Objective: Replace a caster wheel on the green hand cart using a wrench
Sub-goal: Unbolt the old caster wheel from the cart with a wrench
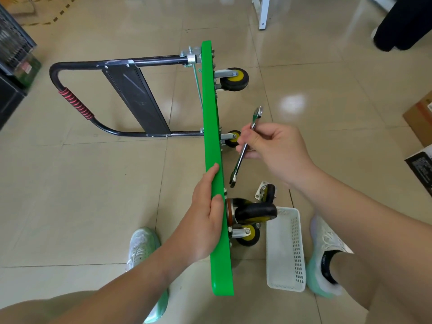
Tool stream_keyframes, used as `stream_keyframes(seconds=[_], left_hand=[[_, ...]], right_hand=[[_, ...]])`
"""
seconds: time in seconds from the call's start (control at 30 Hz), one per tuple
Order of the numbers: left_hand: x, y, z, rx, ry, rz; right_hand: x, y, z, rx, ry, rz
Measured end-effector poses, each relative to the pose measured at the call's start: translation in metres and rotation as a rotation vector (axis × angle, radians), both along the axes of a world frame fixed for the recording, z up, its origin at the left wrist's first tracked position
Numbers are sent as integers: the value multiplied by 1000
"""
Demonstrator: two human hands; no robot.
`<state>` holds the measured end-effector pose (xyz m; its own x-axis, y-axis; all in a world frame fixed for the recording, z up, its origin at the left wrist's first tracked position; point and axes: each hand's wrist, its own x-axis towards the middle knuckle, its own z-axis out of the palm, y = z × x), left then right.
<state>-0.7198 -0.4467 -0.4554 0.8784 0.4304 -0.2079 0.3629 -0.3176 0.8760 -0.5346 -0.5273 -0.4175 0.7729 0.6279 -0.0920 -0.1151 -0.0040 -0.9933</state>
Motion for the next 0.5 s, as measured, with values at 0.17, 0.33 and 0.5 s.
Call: stream_keyframes(seconds=[0.17, 0.33, 0.5], left_hand=[[-1, 2, -1, 7, 2, -14], [-2, 4, -4, 8, -18, -12], [-1, 4, -4, -5, -29, -11]], right_hand=[[13, 19, -14, -96, 48, 77], [21, 34, -26, -148, 103, 142], [24, 45, -36, -234, 175, 212]])
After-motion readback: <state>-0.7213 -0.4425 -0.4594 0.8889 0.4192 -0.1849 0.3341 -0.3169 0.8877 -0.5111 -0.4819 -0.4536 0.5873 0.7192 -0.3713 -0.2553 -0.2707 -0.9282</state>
